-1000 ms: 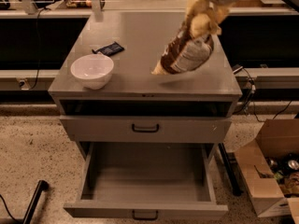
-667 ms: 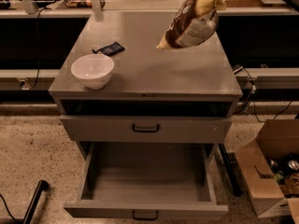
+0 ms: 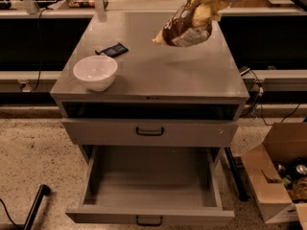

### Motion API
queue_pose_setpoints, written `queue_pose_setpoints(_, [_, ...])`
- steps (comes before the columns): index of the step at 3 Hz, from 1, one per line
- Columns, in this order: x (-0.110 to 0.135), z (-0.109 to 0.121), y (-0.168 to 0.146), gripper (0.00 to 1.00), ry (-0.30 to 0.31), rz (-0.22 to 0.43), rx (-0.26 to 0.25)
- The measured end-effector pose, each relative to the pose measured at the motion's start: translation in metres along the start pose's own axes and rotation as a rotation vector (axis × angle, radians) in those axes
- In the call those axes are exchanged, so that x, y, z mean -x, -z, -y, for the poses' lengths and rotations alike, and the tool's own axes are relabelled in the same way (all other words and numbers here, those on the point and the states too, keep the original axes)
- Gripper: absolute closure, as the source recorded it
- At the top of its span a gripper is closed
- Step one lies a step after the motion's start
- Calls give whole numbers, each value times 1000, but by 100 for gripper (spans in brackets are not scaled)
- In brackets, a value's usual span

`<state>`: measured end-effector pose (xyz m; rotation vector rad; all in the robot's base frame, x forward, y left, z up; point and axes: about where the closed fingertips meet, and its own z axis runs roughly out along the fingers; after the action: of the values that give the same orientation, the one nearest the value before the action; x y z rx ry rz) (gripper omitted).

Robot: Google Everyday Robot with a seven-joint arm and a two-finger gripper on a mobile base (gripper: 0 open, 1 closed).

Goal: Pick brown chip bag from middle drawer and place on counter

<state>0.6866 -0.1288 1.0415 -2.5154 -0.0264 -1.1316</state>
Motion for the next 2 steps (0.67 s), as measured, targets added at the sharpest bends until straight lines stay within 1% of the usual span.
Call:
queue_pose_setpoints(1, [20, 1, -45, 53, -52, -23, -72])
queue_pose_setpoints(2, [16, 5, -47, 30, -50, -44, -82])
